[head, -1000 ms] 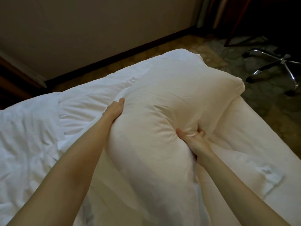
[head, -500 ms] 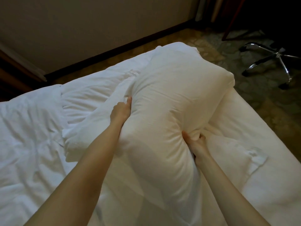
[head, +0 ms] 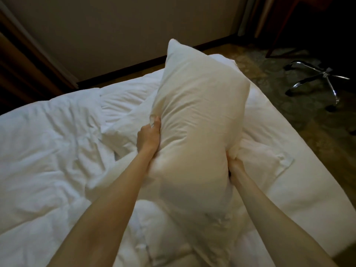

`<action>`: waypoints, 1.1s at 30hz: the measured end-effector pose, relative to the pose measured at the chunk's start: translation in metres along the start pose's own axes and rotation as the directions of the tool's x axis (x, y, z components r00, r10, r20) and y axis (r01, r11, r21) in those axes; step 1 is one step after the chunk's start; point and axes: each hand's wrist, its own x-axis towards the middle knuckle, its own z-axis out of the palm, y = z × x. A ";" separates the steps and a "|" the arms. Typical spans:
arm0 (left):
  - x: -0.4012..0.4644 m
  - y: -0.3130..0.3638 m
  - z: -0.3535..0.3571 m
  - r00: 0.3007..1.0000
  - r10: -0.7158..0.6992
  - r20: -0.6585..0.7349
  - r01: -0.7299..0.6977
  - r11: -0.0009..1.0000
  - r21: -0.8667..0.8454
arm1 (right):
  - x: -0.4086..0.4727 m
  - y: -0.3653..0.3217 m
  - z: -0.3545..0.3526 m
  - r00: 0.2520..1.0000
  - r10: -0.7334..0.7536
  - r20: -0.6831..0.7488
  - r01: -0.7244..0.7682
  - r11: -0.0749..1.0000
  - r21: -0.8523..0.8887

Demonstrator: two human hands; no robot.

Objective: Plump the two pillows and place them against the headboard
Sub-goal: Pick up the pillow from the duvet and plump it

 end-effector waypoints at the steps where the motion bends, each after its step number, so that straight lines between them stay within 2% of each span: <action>1: -0.017 -0.014 -0.006 1.000 0.002 -0.018 -0.002 0.999 -0.046 | -0.008 0.005 -0.004 1.000 -0.008 -0.012 0.008 0.999 -0.035; 3: -0.052 -0.050 -0.015 0.998 -0.039 -0.058 0.032 0.992 -0.124 | -0.025 0.017 -0.011 0.999 -0.020 -0.039 0.014 0.992 -0.129; 5: -0.093 -0.090 -0.023 0.984 -0.168 -0.058 0.157 0.974 -0.166 | -0.045 0.033 -0.017 0.997 -0.055 -0.048 0.045 0.981 -0.187; 8: -0.144 -0.144 -0.029 0.937 -0.347 -0.037 0.331 0.918 -0.217 | -0.077 0.048 -0.017 0.986 -0.163 -0.042 0.144 0.946 -0.291; 11: -0.185 -0.181 -0.037 0.889 -0.457 0.008 0.443 0.857 -0.262 | -0.109 0.058 -0.010 0.962 -0.274 -0.005 0.249 0.884 -0.396; 15: -0.228 -0.225 -0.050 0.860 -0.508 0.046 0.495 0.810 -0.313 | -0.144 0.094 -0.007 0.946 -0.322 0.031 0.293 0.813 -0.503; 20: -0.254 -0.274 -0.076 0.835 -0.541 0.103 0.547 0.793 -0.269 | -0.176 0.161 -0.009 0.984 -0.176 0.034 0.169 0.842 -0.512; 23: -0.258 -0.296 -0.085 0.810 -0.534 0.244 0.587 0.740 -0.328 | -0.183 0.185 -0.012 0.995 -0.103 0.016 0.095 0.837 -0.538; 25: -0.256 -0.300 -0.087 0.794 -0.496 0.350 0.605 0.702 -0.376 | -0.182 0.186 -0.011 0.995 -0.095 -0.005 0.076 0.831 -0.551; 27: -0.247 -0.298 -0.087 0.780 -0.481 0.400 0.620 0.676 -0.397 | -0.182 0.175 -0.004 0.993 -0.121 -0.014 0.095 0.840 -0.534; 30: -0.223 -0.287 -0.090 0.765 -0.521 0.379 0.644 0.595 -0.482 | -0.176 0.150 0.018 0.985 -0.169 0.028 0.164 0.889 -0.427; 33: -0.193 -0.280 -0.099 0.759 -0.548 0.351 0.650 0.608 -0.457 | -0.170 0.124 0.044 0.975 -0.202 0.090 0.221 0.920 -0.325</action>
